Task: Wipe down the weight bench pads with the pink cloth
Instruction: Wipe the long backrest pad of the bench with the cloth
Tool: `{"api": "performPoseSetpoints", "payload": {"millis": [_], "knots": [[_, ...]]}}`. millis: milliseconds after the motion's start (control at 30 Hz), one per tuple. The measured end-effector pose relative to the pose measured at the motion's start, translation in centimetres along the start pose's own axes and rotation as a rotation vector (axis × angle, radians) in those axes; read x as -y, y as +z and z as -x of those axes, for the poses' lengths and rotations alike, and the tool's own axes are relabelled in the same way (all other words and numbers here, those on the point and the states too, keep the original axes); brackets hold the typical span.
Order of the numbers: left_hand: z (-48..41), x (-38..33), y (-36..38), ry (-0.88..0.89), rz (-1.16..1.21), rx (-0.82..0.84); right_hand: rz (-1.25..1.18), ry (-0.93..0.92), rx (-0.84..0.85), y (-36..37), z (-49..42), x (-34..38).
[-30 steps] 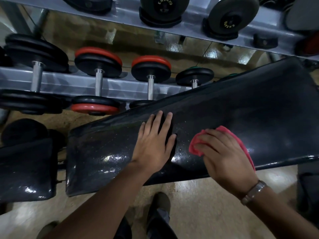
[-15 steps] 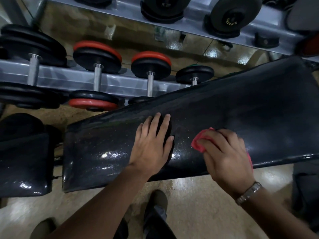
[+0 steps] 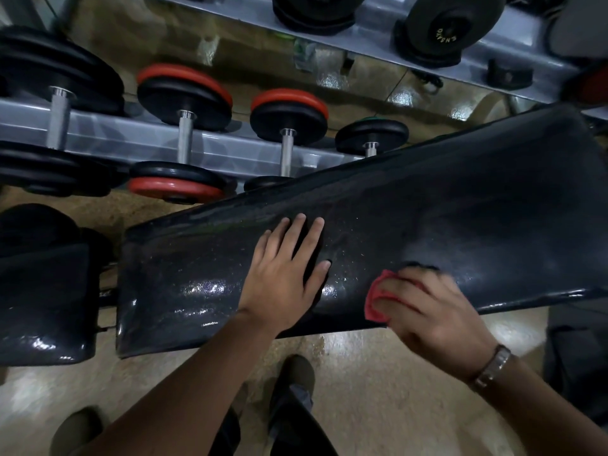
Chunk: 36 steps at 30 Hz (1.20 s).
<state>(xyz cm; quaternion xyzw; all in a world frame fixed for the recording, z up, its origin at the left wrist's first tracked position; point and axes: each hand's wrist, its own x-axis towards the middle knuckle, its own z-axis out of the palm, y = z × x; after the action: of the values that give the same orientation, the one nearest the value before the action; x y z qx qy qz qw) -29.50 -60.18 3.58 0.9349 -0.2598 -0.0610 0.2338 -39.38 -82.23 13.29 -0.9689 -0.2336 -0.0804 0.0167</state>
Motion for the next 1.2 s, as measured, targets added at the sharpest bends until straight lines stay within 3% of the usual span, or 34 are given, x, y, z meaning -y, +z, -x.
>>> {"api": "performPoseSetpoints", "payload": {"millis": [133,300,433,500,633,700,833,1000,1033,1133,1200], "knots": [[0.0,0.1,0.0,0.006,-0.011,-0.009,0.041,0.297,-0.076,0.6,-0.8,0.9],[0.1,0.1,-0.1,0.005,-0.014,-0.008,-0.015,-0.066,0.074,1.3,0.7,1.3],[0.0,0.0,0.0,-0.001,-0.023,-0.007,-0.023,0.275,-0.037,1.0,-1.1,1.0],[-0.1,0.0,0.0,-0.003,-0.025,-0.013,-0.04,0.344,-0.044,1.7,-2.1,2.3],[-0.5,0.6,-0.4,0.028,-0.018,-0.015,-0.056,-0.028,0.048,2.3,-1.5,2.6],[-0.6,1.0,-0.6,0.048,-0.02,-0.013,-0.047,0.006,0.031,1.7,-2.2,1.5],[-0.7,1.0,-0.5,0.047,-0.021,-0.012,-0.038,0.301,-0.081,2.2,-4.2,1.6],[-0.7,1.3,-0.8,0.067,-0.019,-0.01,0.003,-0.06,0.12,2.7,-2.1,2.2],[-0.7,1.4,-0.9,0.073,-0.026,-0.005,0.023,-0.033,0.122,2.5,-2.4,1.7],[-0.8,1.4,-1.1,0.082,-0.031,-0.014,0.034,0.3,0.006,2.2,-4.7,1.0],[-1.1,1.5,-1.3,0.096,-0.024,-0.021,0.073,0.39,-0.028,2.9,-5.9,1.8]]}}
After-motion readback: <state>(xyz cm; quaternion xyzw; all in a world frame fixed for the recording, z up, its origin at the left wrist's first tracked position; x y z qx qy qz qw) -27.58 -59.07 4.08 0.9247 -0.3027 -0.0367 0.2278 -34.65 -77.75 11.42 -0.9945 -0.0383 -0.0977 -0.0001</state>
